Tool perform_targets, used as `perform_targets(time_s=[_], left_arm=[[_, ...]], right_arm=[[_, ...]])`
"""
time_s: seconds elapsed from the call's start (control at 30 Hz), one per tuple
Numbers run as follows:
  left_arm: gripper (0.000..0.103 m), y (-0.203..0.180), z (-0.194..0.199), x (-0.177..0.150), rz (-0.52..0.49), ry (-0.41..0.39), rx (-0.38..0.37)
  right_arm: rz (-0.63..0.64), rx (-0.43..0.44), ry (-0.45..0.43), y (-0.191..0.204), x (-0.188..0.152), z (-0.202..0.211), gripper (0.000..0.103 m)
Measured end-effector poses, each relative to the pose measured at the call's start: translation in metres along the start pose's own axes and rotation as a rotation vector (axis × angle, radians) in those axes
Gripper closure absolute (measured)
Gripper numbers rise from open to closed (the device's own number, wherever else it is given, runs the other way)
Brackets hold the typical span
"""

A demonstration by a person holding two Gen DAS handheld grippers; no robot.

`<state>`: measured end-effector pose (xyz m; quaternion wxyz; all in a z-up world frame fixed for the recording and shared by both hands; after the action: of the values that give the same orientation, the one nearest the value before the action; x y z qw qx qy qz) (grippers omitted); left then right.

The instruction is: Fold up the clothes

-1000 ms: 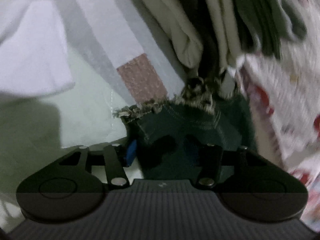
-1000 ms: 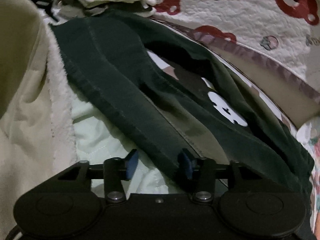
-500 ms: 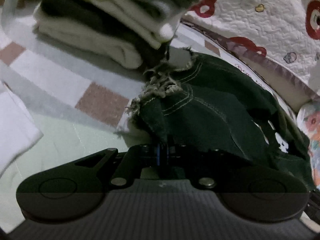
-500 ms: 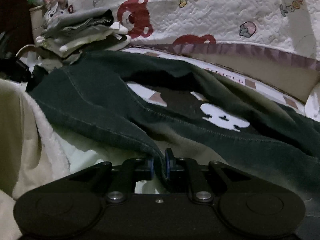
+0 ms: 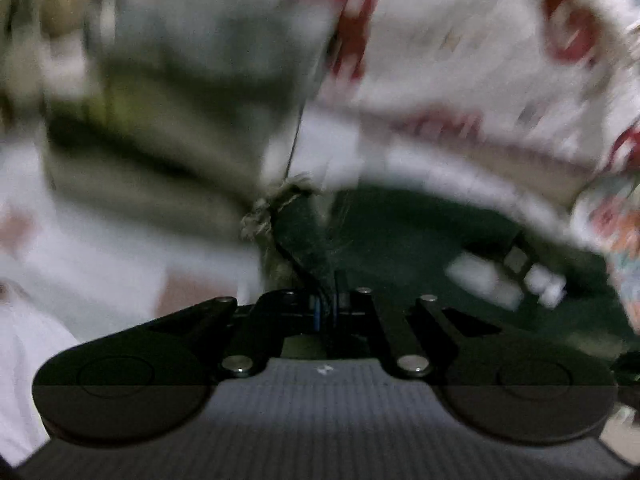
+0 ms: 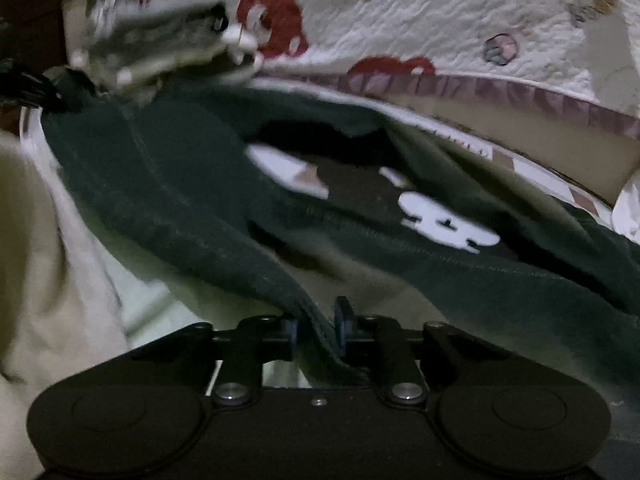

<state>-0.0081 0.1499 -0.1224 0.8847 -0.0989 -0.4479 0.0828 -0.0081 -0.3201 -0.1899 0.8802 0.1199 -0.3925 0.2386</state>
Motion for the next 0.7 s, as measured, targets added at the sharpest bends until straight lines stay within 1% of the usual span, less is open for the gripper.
perform_targets(time_s=[0.07,0.1,0.13,0.2,0.27,0.33,0.37,0.47,0.57,0.6,0.63,0.67,0.7], left_arm=[[0.098,-0.013,0.041,0.014,-0.061,-0.081,0.016],[0.098,-0.009,0.043,0.004,-0.061,-0.051,0.038],[0.098,-0.002,0.039,-0.011,-0.053,-0.001,0.064],[0.098,0.012,0.032,-0.041,-0.036,0.099,0.115],[0.098,0.027,0.027,-0.070,-0.019,0.199,0.166],[0.097,0.046,0.015,-0.096,0.092,0.277,0.180],[0.097,0.050,0.013,-0.102,0.115,0.288,0.186],[0.095,0.047,0.015,-0.094,0.034,0.262,0.215],[0.092,0.043,0.017,-0.071,0.024,0.225,0.217],[0.091,0.042,0.020,-0.065,0.021,0.218,0.217],[0.091,0.041,0.022,-0.063,0.014,0.217,0.224],[0.090,0.041,0.022,-0.064,0.009,0.226,0.234],[0.088,0.041,0.023,-0.065,0.005,0.237,0.246]], right_arm=[[-0.022,0.025,-0.038,0.003,0.005,0.015,0.085],[-0.031,0.038,-0.056,0.005,0.007,0.022,0.084],[-0.032,0.059,-0.040,0.007,0.004,0.022,0.083],[-0.026,0.104,0.024,0.011,-0.004,0.014,0.082],[-0.032,0.130,0.051,0.013,-0.007,0.013,0.079],[-0.038,0.155,0.078,0.016,-0.010,0.011,0.077],[-0.040,0.168,0.092,0.017,-0.011,0.011,0.076],[-0.049,0.207,0.132,0.020,-0.015,0.009,0.074],[-0.057,0.245,0.173,0.024,-0.019,0.007,0.067],[-0.076,0.274,0.177,0.025,-0.020,0.009,0.061],[-0.105,0.316,0.177,0.026,-0.020,0.011,0.058],[-0.133,0.356,0.176,0.028,-0.020,0.014,0.054],[-0.153,0.383,0.174,0.028,-0.022,0.017,0.052]])
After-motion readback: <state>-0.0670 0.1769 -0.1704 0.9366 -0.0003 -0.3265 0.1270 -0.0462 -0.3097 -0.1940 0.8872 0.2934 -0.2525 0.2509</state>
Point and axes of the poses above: each gripper's, at about its wrist camera, not at the fingertips, and z roughly against the way its jaws point, y to its left, x to its top, the point moved 8 cm from there along -z, roughly the way its jaws point, and after that the axes turned 2 degrees about x, right-handed, at the moved point
